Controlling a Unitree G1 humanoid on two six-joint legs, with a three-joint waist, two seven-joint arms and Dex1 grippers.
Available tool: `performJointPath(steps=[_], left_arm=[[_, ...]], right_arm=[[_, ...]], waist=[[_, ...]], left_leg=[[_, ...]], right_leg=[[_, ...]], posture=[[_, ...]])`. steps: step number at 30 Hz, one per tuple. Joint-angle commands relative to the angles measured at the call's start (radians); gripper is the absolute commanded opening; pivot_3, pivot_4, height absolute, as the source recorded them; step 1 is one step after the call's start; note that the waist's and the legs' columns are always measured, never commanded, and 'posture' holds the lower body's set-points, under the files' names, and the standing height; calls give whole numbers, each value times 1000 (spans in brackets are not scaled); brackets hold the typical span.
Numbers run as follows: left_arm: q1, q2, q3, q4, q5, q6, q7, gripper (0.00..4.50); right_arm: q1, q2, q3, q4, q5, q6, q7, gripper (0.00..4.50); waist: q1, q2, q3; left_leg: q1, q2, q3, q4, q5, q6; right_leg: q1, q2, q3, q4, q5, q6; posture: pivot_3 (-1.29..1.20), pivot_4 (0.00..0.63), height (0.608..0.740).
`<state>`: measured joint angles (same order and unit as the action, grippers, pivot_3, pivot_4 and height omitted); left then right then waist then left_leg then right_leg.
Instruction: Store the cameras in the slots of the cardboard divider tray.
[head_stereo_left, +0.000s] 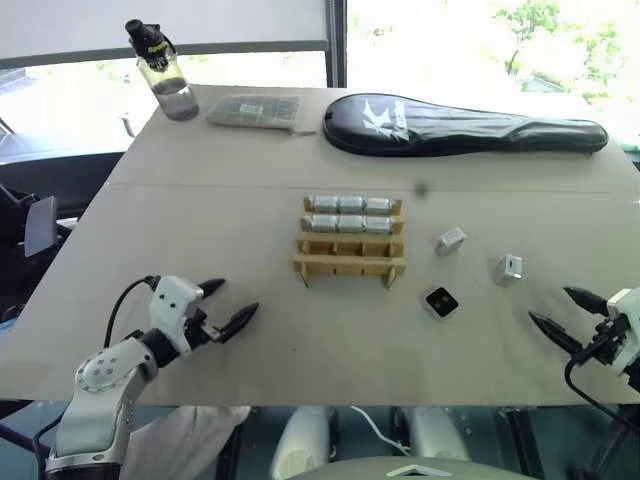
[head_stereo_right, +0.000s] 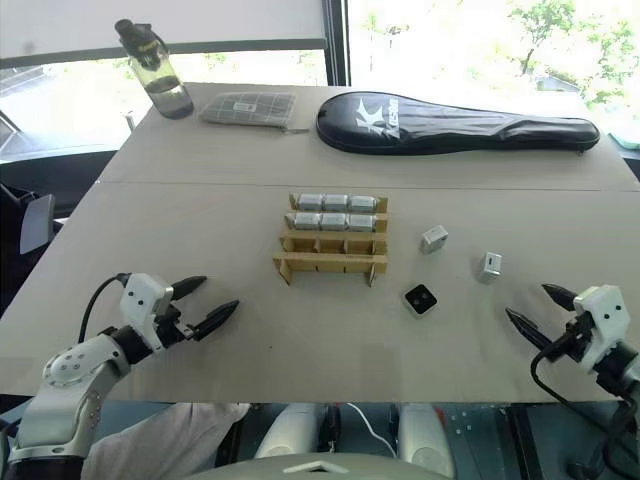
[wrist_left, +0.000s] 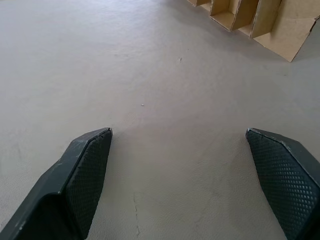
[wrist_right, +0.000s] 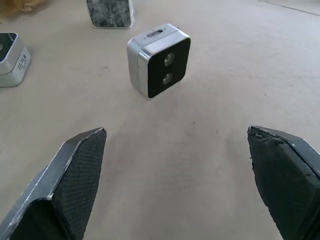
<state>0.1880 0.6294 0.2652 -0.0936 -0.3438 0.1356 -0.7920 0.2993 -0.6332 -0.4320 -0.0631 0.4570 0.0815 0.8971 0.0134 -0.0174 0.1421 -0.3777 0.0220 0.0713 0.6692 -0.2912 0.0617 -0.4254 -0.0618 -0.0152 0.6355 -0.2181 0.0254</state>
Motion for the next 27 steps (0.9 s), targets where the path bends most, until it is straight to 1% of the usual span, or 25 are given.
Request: performJointPath(steps=[1,4,8,11,14,18,21,23,24,27], left_arm=[[-34,34,0,-2,25,-9,-4,4436],[-60,56,9,-2,13,-2,-29,4436],[-79,104,37,-28,-64,11,-138,4436],[-88,169,53,-57,-150,41,-267,4436],[-96,258,70,-95,-223,75,-397,4436],[-173,342,96,-95,-278,96,-490,4436],[-244,412,86,-78,-295,109,-586,4436],[-291,427,73,-62,-308,113,-629,4436],[-315,425,69,-55,-318,116,-642,4436],[-364,416,54,-49,-338,126,-680,4436]], right_arm=[[40,20,9,-135,38,60,-34,4500],[76,34,32,-200,44,107,-54,4500],[66,39,38,-214,4,149,-128,4500],[17,88,57,-250,15,200,-225,4500],[-28,153,85,-281,20,229,-302,4500],[-78,240,126,-322,0,283,-433,4500],[-110,290,198,-328,-99,262,-526,4500],[-128,323,219,-320,-150,253,-591,4500],[-135,333,229,-318,-173,250,-613,4500],[-158,376,244,-321,-210,256,-679,4500]], waist=[[1,0,0],[1,0,0],[0,0,0],[-4,-1,0],[-2,0,1],[1,0,1],[-1,0,2],[-3,1,2],[-3,1,2],[-4,1,3]], left_leg=[[0,0,-1,0,0,0],[0,0,-1,1,0,0],[-1,0,0,1,0,0],[-1,0,0,1,0,0],[-2,0,0,1,0,0],[-3,0,0,1,0,-1],[-3,-1,1,1,0,-1],[-3,-1,2,1,1,-2],[-3,-1,3,1,2,-4],[-3,-1,4,1,3,-5]], right_leg=[[0,1,0,0,0,0],[0,0,-1,0,0,0],[0,-1,-1,0,0,0],[0,-1,-1,0,0,0],[-3,0,0,2,0,0],[-4,0,-1,2,0,0],[-4,1,-2,2,0,0],[-4,6,-2,2,0,0],[-4,6,-1,2,0,0],[-5,7,0,2,0,1]], posture=[[0,150,740],[0,150,740],[0,150,740],[0,150,740],[0,150,740],[0,150,740],[0,150,740],[0,150,740],[0,150,740],[0,150,740]])
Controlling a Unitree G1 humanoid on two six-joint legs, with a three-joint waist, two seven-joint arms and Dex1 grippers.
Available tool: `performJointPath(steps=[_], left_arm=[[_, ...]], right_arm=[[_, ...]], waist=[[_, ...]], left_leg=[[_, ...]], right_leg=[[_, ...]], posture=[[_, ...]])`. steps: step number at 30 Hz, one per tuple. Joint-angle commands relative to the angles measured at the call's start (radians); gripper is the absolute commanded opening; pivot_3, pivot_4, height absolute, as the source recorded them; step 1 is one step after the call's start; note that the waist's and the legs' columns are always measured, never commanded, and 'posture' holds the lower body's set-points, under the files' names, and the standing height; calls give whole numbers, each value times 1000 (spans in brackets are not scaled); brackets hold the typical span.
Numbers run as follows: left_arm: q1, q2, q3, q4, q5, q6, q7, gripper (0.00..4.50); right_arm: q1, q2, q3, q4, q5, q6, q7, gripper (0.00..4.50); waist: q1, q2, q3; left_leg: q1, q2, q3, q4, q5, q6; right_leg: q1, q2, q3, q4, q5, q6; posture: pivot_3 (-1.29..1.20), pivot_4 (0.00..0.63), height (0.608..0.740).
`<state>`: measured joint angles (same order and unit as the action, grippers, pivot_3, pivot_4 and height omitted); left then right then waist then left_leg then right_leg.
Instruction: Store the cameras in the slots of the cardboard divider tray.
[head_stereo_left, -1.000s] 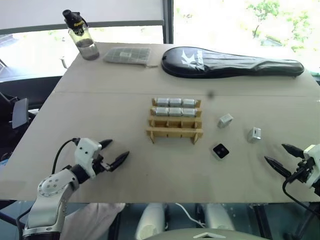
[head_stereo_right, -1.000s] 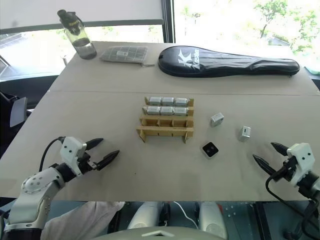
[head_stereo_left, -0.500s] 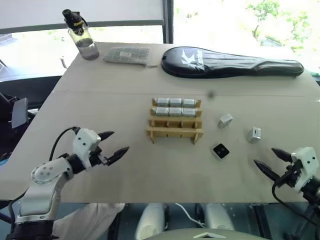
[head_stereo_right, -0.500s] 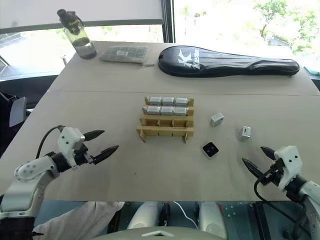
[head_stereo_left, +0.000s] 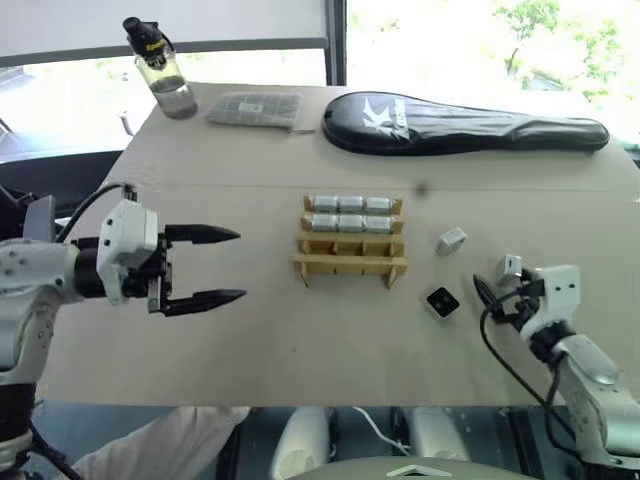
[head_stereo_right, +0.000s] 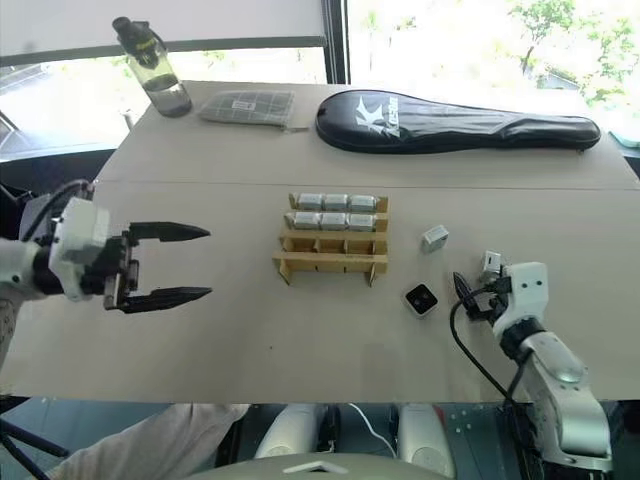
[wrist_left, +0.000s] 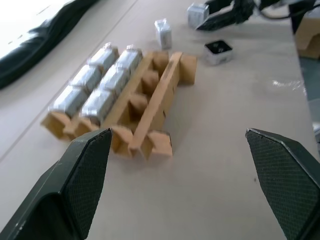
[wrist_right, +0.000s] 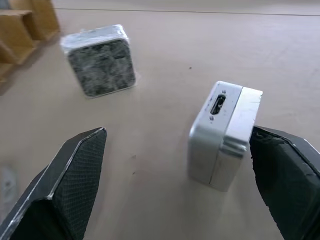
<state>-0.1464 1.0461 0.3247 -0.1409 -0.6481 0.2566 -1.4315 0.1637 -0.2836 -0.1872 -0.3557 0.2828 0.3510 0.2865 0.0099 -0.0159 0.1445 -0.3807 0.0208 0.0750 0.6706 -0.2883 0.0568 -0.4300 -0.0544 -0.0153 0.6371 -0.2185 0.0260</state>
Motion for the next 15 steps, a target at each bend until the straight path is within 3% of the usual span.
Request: performJointPath(steps=[1,10,15], left_arm=[[-40,-4,-10,-3,-39,9,-49,4436],[-58,-15,-9,-3,-41,24,-62,4436],[-43,-11,6,23,-29,12,-78,4500]], right_arm=[[-30,37,1,-29,-48,-11,-88,4500],[-43,85,-9,-29,-88,-15,-163,4500],[-38,82,4,-56,-101,-11,-165,2105]], waist=[[-2,0,0],[-19,0,0],[-23,0,0]], left_leg=[[0,0,0,0,0,0],[0,1,0,0,0,0],[0,1,0,0,0,0]], right_leg=[[0,1,0,0,0,0],[0,2,1,0,0,0],[0,2,2,1,0,0]], posture=[[0,150,740],[0,150,740],[0,150,740]])
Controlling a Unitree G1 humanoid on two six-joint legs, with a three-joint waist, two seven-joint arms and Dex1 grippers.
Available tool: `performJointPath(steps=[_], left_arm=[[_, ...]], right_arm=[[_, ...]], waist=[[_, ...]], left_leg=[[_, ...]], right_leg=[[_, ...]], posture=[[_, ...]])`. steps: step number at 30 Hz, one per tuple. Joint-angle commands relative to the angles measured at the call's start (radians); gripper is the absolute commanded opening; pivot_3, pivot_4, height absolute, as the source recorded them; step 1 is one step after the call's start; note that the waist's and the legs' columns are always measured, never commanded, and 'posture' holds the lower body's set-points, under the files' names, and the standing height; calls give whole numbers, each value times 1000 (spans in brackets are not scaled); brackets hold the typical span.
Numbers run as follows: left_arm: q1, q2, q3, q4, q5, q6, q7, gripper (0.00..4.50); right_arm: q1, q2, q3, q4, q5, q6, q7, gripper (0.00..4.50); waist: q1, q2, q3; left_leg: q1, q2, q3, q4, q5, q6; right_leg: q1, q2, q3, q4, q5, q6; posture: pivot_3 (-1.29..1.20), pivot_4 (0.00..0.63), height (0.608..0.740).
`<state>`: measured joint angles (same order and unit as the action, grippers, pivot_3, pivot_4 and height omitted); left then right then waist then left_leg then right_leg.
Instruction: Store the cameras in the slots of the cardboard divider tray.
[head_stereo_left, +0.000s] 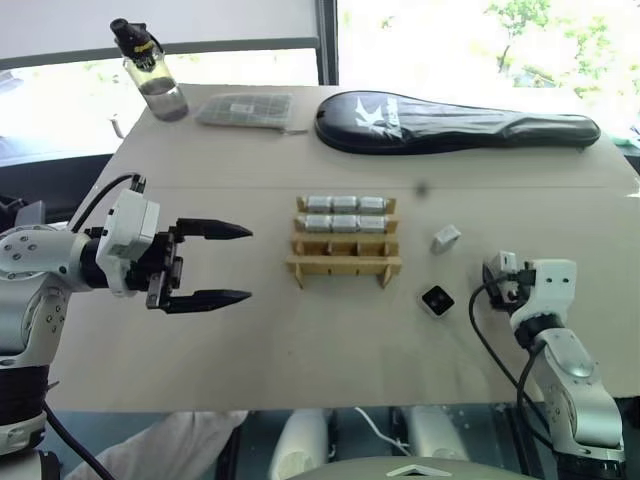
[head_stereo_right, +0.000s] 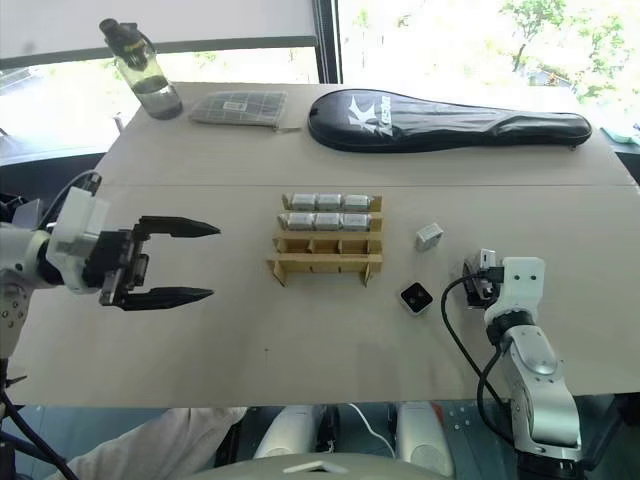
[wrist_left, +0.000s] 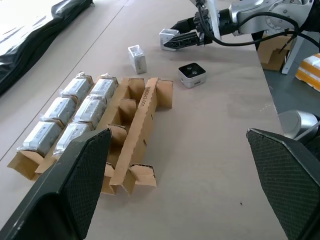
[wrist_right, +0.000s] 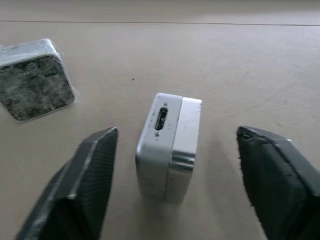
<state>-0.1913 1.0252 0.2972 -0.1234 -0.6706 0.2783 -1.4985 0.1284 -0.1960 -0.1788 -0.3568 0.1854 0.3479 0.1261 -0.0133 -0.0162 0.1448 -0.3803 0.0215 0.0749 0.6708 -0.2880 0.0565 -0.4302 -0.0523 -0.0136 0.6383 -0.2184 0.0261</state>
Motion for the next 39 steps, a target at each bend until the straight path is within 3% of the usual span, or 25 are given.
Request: performJointPath(steps=[1,3,4,12,16,20,23,27,29,33,39], left_arm=[[3,9,36,11,-5,-12,-14,4500],[4,6,40,19,-5,-14,-16,4500],[6,4,43,22,-6,-14,-17,4500],[3,-14,73,71,-10,-19,2,4500],[-1,-32,95,116,-3,-21,27,4500],[-7,-35,91,168,16,-45,21,4500],[-23,-32,89,195,20,-49,20,4500],[-13,-15,109,213,29,-62,16,4500],[16,-4,143,199,19,-54,14,4500],[80,1,206,163,13,-41,29,4500],[161,-15,264,109,11,-39,54,4500]], right_arm=[[-1,-4,0,-57,-4,-6,-3,1781],[3,-1,5,-60,-6,-6,-2,899],[6,1,6,-61,-7,-7,-3,775],[-68,-48,46,-98,10,-16,79,781],[-223,-92,122,-140,167,21,280,781],[-472,-126,226,-72,304,114,486,781],[-634,-152,310,77,301,97,657,781],[-890,-119,443,487,197,-95,938,781],[-1037,-52,483,745,140,-211,1040,781],[-1211,69,505,1086,59,-401,1145,781],[-1281,140,504,1301,-22,-543,1227,781]], waist=[[0,0,0],[0,0,0],[0,0,0],[-4,0,1],[-8,-1,2],[-4,-1,2],[1,-3,2],[-2,-3,3],[-5,-3,3],[-21,-3,4],[-24,-3,4]], left_leg=[[0,0,0,0,0,0],[0,0,0,0,0,0],[0,0,0,0,0,0],[0,0,1,0,0,0],[1,1,1,0,0,0],[1,2,-1,0,-2,3],[0,2,-1,1,-1,3],[-2,1,-1,3,-1,1],[-2,0,-1,3,0,1],[-4,1,-1,1,0,0],[-10,0,-3,0,0,-1]], right_leg=[[0,0,0,0,0,0],[0,0,0,0,0,0],[0,0,0,1,0,0],[0,0,1,1,0,0],[-1,1,1,3,1,2],[-1,3,0,3,2,3],[-1,3,-1,3,2,2],[-1,2,-2,2,2,3],[-1,2,-1,2,3,3],[-5,2,-2,3,3,3],[-9,-3,-6,4,3,3]], posture=[[0,150,740],[0,150,740],[0,150,740],[0,150,740],[0,150,740],[0,150,740],[0,150,740],[0,150,740],[0,150,740],[0,150,740],[0,150,740]])
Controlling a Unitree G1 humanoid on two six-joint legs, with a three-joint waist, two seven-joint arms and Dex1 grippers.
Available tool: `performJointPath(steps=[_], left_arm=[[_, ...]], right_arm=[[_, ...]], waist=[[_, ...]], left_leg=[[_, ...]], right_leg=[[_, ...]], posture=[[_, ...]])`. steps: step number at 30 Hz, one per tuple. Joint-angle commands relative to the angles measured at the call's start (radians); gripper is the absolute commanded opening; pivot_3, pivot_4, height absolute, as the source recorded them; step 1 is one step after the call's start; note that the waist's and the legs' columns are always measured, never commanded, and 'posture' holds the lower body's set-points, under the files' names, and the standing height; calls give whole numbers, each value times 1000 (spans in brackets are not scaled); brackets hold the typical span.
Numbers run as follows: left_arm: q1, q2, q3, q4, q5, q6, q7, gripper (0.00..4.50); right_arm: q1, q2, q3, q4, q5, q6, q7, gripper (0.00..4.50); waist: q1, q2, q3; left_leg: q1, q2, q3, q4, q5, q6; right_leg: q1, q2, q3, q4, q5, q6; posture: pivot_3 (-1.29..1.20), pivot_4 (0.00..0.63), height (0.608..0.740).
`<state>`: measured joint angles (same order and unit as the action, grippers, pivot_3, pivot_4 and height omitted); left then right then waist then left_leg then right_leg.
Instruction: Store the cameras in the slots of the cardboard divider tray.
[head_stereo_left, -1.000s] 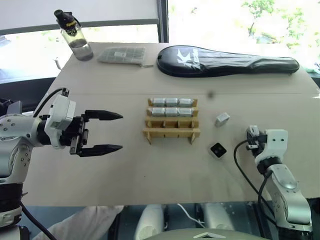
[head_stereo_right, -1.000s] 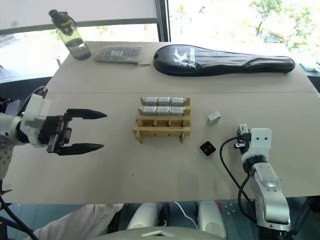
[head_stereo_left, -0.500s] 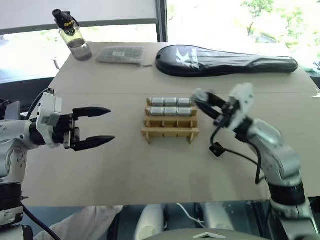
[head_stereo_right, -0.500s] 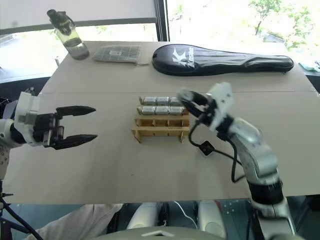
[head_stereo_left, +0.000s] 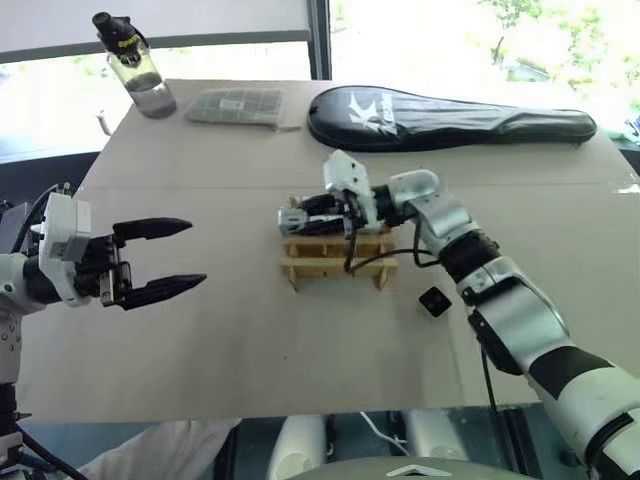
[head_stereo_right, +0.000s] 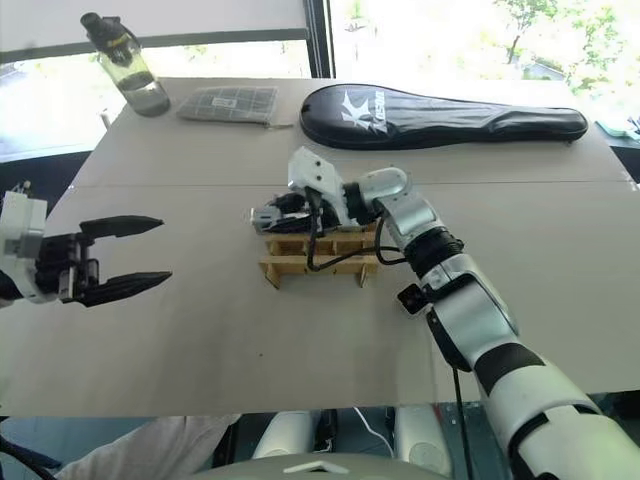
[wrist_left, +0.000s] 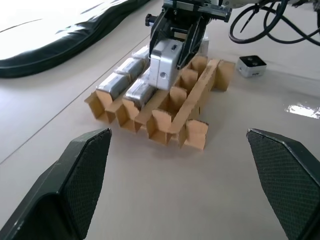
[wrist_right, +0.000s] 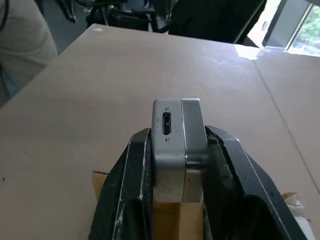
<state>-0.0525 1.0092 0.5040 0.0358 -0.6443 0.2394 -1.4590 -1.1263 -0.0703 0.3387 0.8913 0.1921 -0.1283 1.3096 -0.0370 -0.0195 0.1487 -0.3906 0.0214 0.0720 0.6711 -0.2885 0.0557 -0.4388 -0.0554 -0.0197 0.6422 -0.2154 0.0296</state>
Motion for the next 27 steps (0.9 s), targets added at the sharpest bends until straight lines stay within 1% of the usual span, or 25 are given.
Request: performJointPath(steps=[1,7,16,24,25,26,27], left_arm=[[30,0,63,-55,-18,0,17,4500],[48,-9,68,-78,-26,5,33,4500],[33,-9,53,-78,-26,10,33,4500],[15,-12,41,-76,-24,14,34,4500],[13,-13,40,-76,-24,15,33,4500],[11,-14,38,-76,-24,17,34,4500],[8,-14,35,-74,-24,17,33,4500]], right_arm=[[-28,19,-14,69,-40,-80,52,781],[-17,28,-6,158,-131,-123,33,781],[-48,32,-50,216,-176,-116,-49,781],[-18,56,-66,203,-191,-98,-61,781],[-16,57,-72,199,-186,-96,-59,1797],[-15,60,-83,194,-177,-95,-64,2146],[-15,63,-97,185,-163,-85,-66,2599]], waist=[[-1,0,0],[-5,0,0],[-6,0,0],[-8,0,0],[-8,0,0],[-8,0,0],[-8,0,0]], left_leg=[[-2,0,0,1,0,0],[-3,-1,-2,2,0,-1],[-2,-1,-3,2,2,-4],[-2,-1,-3,2,2,-4],[-2,-1,-3,2,2,-4],[-2,-1,-3,2,2,-4],[-2,-1,-3,2,2,-4]], right_leg=[[-1,-1,-1,0,0,0],[-2,-7,-5,0,0,0],[-3,-8,-5,2,1,-2],[-3,-8,-5,2,1,-2],[-3,-8,-5,2,1,-2],[-3,-8,-5,2,1,-2],[-3,-8,-5,2,1,-2]], posture=[[0,150,740],[0,150,740],[0,150,740],[0,150,740],[0,150,740],[0,150,740],[0,150,740]])
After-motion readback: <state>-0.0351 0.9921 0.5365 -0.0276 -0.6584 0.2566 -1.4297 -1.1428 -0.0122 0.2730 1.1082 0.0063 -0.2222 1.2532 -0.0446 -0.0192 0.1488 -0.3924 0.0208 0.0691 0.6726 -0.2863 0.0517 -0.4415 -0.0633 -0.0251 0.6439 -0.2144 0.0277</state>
